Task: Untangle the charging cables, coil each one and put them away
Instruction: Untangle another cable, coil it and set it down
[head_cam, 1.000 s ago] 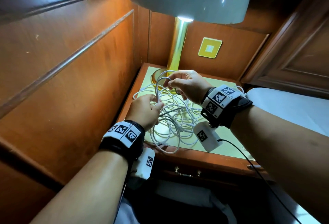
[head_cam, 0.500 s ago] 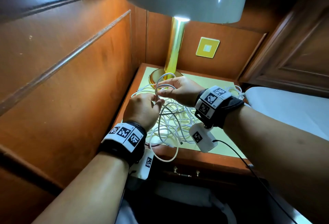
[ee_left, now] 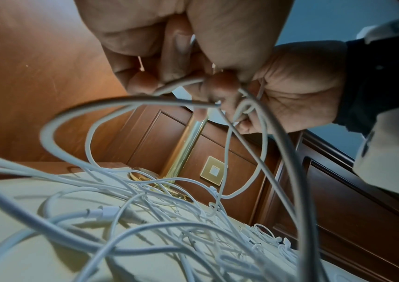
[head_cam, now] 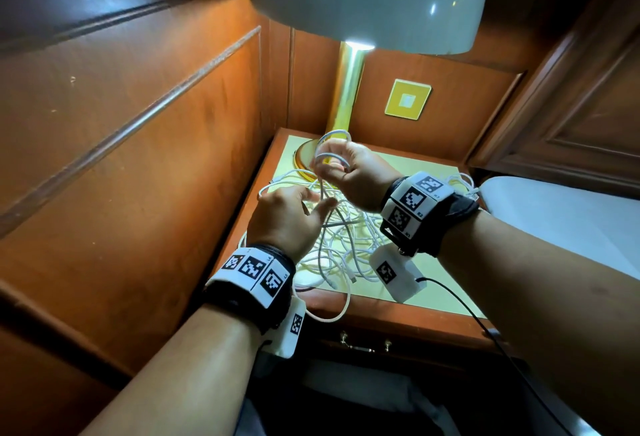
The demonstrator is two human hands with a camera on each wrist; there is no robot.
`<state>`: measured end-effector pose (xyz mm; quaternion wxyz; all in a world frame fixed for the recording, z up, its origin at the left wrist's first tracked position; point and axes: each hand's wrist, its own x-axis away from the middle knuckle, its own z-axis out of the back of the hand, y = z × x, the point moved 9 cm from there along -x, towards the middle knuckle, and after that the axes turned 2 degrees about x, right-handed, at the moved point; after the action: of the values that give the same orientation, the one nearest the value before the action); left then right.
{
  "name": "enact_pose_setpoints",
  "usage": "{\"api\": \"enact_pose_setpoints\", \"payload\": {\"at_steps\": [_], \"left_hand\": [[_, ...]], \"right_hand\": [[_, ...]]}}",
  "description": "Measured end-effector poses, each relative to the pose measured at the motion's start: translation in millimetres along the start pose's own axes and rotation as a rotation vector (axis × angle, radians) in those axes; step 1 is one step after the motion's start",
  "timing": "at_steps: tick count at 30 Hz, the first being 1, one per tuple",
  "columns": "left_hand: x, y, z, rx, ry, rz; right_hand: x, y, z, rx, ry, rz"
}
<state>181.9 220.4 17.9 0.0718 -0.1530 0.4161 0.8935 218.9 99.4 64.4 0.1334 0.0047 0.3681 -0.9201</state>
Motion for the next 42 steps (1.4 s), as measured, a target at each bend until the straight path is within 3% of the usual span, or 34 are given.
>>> {"api": "enact_pose_setpoints", "payload": {"at_steps": [3, 5, 12, 22, 27, 31, 36, 42], "left_hand": [[4.4, -2.8, -14.0, -0.083, -0.167, 0.073], [6.5, -5.4, -16.7, -0.112, -0.203, 0.108], [11.4, -13.9, -12.4, -0.189, -0.198, 0.177], [7.0, -47.4, -30.8, -0.083, -0.219, 0.297], [6.8, -29.4, -28.6, 0.088, -0.192, 0.241], [3.0, -13.6, -16.8, 0.226, -0.053, 0.165], [-4.7, -18.5, -5.3, 0.209, 0.120, 0.117], [-8.9, -23.4, -17.1, 0.110, -0.025, 0.132]], "right_hand": [[-2.2, 0.0, 14.2, -0.067, 0.088, -0.028], [-3.3, 0.3, 25.9, -0.146, 0.160, -0.037], [-2.9, 7.7, 69.2, -0.630, 0.468, -0.105], [9.7, 14.2, 104.7, -1.147, 0.677, -0.225], [15.0, 26.0, 89.9, -1.311, 0.647, -0.340], [17.9, 26.5, 71.8, -1.321, 0.570, -0.388], [16.0, 27.4, 69.5, -1.419, 0.550, -0.408], [22.5, 39.7, 82.7, -1.291, 0.611, -0.414]]}}
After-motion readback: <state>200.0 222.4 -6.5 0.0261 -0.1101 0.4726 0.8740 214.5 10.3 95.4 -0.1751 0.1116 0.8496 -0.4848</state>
